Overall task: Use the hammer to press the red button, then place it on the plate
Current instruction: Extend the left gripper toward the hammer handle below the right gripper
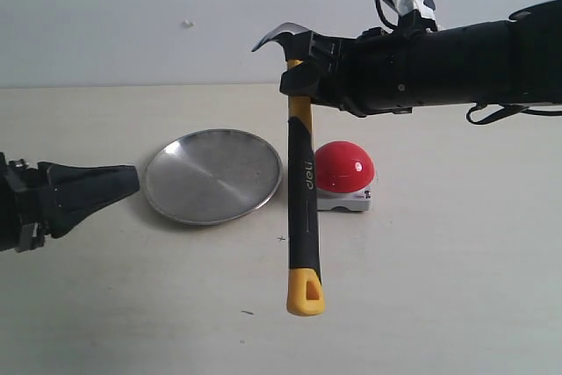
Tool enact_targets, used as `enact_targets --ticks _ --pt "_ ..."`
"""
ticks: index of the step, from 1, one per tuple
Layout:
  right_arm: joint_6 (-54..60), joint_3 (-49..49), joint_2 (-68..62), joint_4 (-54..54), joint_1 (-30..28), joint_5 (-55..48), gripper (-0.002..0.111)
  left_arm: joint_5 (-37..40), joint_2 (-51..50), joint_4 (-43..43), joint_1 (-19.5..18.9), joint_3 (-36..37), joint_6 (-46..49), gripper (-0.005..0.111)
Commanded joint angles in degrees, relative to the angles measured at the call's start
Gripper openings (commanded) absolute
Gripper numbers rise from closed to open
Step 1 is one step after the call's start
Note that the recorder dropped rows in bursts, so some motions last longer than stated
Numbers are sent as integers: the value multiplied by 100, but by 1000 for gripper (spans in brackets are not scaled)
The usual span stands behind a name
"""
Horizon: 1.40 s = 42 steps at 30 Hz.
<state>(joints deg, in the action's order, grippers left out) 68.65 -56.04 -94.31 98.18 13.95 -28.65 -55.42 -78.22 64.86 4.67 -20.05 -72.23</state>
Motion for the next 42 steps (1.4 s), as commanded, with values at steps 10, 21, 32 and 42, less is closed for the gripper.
enact_targets --ticks 10,21,32,42 --pt "-185 -96 21 177 0 45 0 635 -872 -124 1065 -808 -175 45" --pt "-289 -96 21 177 0 361 0 659 -1315 113 1600 -1533 -379 45" --pt "-402 -96 -282 166 0 530 0 554 -1480 316 1679 -1676 -618 45" --pt "-380 -96 -376 177 0 748 0 903 -1914 400 2163 -2262 -920 45"
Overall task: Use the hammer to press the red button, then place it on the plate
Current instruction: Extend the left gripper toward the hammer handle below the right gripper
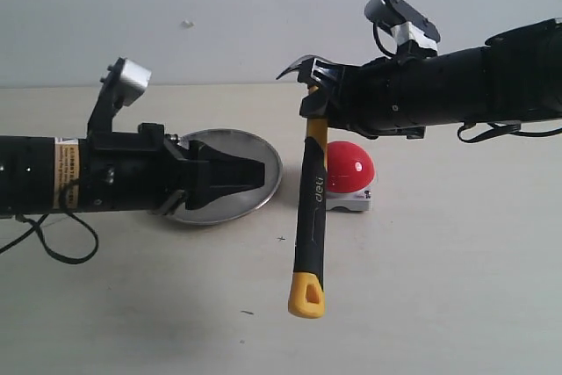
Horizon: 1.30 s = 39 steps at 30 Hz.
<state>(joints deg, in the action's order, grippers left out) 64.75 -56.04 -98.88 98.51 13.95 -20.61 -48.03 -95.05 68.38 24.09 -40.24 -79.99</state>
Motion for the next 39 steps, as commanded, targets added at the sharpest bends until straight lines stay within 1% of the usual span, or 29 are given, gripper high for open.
enact_targets --ticks 1,3,7,10,11,14,16,26,34,39 --pt "10 -96 81 144 0 -56 0 164 -276 49 246 -299 -144 45" --pt "10 -96 81 144 0 -56 0 178 -444 63 337 -426 -216 45" --pt "62 -96 81 144 0 -56 0 243 -670 363 348 -614 -451 45" --pt "97 -96 81 144 0 -56 0 258 -805 341 348 -653 -471 45" --pt "108 -96 81 144 0 -56 0 258 -823 304 348 -653 -471 48" --pt "106 -96 81 144 0 -45 0 263 -854 299 348 -653 -471 62" --pt "106 -96 81 144 0 -45 0 263 -862 299 348 -653 -436 66" --pt "166 -96 81 144 0 -93 0 263 -862 299 348 -653 -423 66" --pt "166 -96 81 144 0 -179 0 273 -865 311 569 -677 -423 66" --pt "166 -96 81 144 0 -192 0 317 -865 300 632 -702 -395 66"
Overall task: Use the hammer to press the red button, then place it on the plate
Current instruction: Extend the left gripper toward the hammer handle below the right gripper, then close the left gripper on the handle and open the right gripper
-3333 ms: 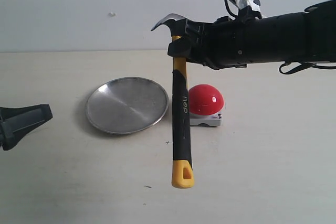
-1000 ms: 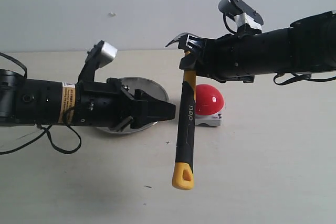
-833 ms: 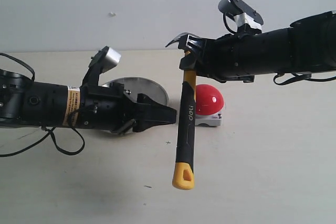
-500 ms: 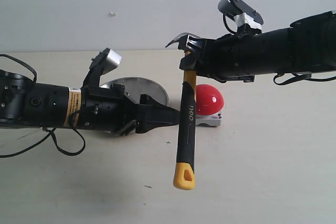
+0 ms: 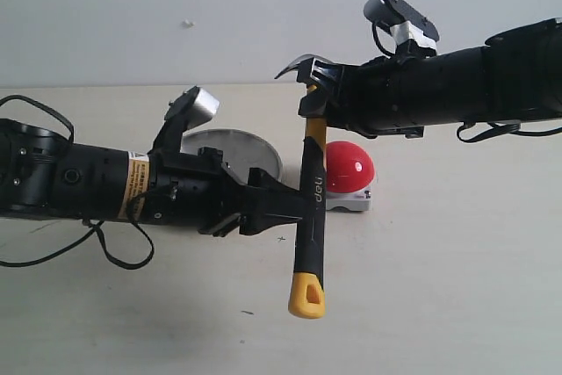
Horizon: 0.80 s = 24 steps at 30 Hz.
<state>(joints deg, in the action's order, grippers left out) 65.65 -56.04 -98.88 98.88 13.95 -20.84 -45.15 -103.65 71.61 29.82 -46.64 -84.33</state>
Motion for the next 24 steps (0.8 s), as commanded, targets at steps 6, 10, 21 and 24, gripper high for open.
enact_targets --ticks 6,10,21,24 --pt "77 -96 81 106 0 -180 0 358 -32 -89 174 -62 38 66" --pt "77 -96 81 106 0 -190 0 299 -191 -173 174 -62 12 66" --pt "89 -96 81 106 0 -179 0 -101 -628 -341 280 -401 -29 66" --pt "89 -96 81 106 0 -179 0 -38 -637 -341 433 -483 -128 66"
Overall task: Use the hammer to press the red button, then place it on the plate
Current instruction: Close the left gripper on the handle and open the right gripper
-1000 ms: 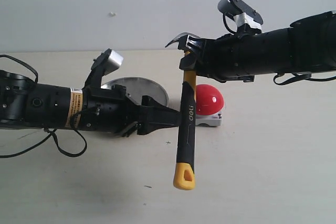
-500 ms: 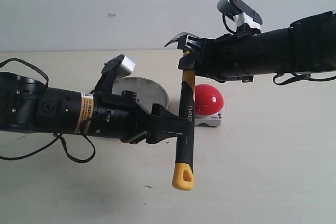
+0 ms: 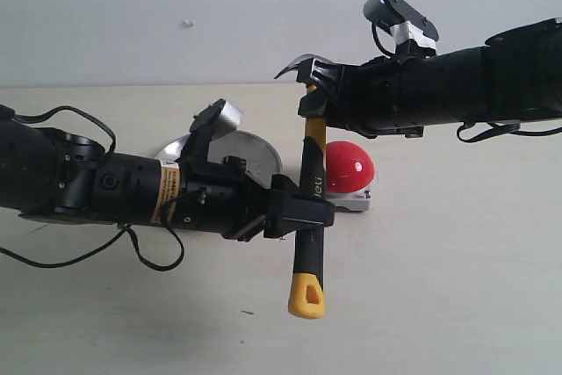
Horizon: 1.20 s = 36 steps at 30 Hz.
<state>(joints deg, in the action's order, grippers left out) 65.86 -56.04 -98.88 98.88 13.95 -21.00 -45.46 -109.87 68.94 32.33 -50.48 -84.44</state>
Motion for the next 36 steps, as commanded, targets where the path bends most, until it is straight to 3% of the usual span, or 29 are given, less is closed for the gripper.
enact_targets --ticks 1,8,10,15,22,26,29,36 --pt "85 -96 81 106 0 -163 0 5 -16 -74 222 -113 -131 66" --pt "95 -96 81 106 0 -153 0 74 -16 -51 363 -150 -184 66" --pt "95 -96 81 106 0 -153 0 74 -16 -51 363 -150 -184 59" --pt "95 -96 81 106 0 -153 0 74 -16 -33 363 -150 -170 2" --pt "-22 -96 81 106 0 -165 3 74 -16 -19 363 -150 -148 0" --pt "-108 -96 81 106 0 -165 21 74 -16 -19 363 -150 -148 0" --pt "-108 -96 81 106 0 -165 45 38 -16 -19 363 -150 -148 0" --pt "-263 -96 119 -24 0 -165 56 38 -16 -19 363 -150 -148 0"
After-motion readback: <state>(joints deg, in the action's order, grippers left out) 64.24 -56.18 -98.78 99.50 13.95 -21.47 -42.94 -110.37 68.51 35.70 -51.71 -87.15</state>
